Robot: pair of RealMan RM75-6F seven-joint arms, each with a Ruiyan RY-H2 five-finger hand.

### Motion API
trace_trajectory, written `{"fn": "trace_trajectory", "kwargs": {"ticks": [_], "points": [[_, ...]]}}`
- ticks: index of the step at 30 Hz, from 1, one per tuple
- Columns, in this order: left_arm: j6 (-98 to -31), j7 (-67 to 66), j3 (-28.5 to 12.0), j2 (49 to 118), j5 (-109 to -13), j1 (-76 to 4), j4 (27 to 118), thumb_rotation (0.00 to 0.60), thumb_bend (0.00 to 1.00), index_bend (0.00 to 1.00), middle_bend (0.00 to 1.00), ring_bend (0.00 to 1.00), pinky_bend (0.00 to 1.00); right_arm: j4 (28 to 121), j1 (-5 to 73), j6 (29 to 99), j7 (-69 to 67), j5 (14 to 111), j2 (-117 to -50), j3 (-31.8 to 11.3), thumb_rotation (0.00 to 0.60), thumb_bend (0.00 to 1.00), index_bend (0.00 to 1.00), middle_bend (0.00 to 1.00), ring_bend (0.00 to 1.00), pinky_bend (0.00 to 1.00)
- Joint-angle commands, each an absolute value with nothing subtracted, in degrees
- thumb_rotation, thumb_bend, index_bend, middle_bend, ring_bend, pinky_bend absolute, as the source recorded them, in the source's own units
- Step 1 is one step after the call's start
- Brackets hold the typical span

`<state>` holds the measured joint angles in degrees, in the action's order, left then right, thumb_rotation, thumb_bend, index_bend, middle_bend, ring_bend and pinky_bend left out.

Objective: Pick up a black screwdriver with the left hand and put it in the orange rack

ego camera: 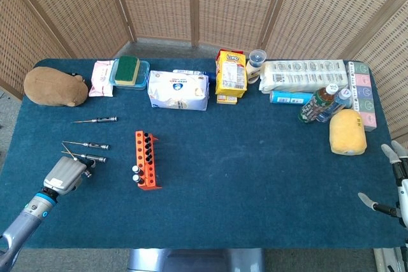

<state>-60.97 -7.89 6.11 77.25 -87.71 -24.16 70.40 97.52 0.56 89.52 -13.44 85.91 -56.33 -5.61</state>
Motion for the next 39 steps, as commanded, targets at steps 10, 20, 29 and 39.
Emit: {"fn": "trace_trajectory", "kwargs": {"ticks": [10, 20, 29, 39], "points": [[-61.2, -9.4, 5.9, 77.7, -88.1, -24.0, 69.8, 0.6, 0.31, 0.36, 0.9, 0.78, 0.86, 97.6, 0.5, 89.5, -13.6, 85.9, -56.3, -5.6, 0.6, 0.0, 0.04, 0.0, 0.0, 0.0], [-61.2, -9.5, 5.5, 77.2, -87.8, -23.8, 70.4, 0.6, 0.25, 0.42, 0.9, 0.78, 0.86, 97.6, 0.5, 89.6, -13.5, 86.0, -56.3, -5.6, 0.6, 0.0, 0.04, 0.0, 0.0, 0.0], [-60.0, -10.6, 4.7, 77.4, -86.8, -24.3, 70.6, 0.6, 0.27, 0.43, 0.9, 0.79, 0.86, 97.6, 0.5, 89.5, -13.5, 85.8, -56.3, -5.6, 0.6, 0.0, 0.04, 0.0, 0.0, 0.0], [-58.3, -12.4, 4.2, 77.8, -85.6, -24.9, 71.1, 0.6, 0.3, 0.43, 0.9, 0.79, 0.86, 97.5, 0.5, 89.5, -13.8, 85.7, -56.3, -5.6, 0.6, 0.0, 0.04, 0.0, 0.0, 0.0]]}}
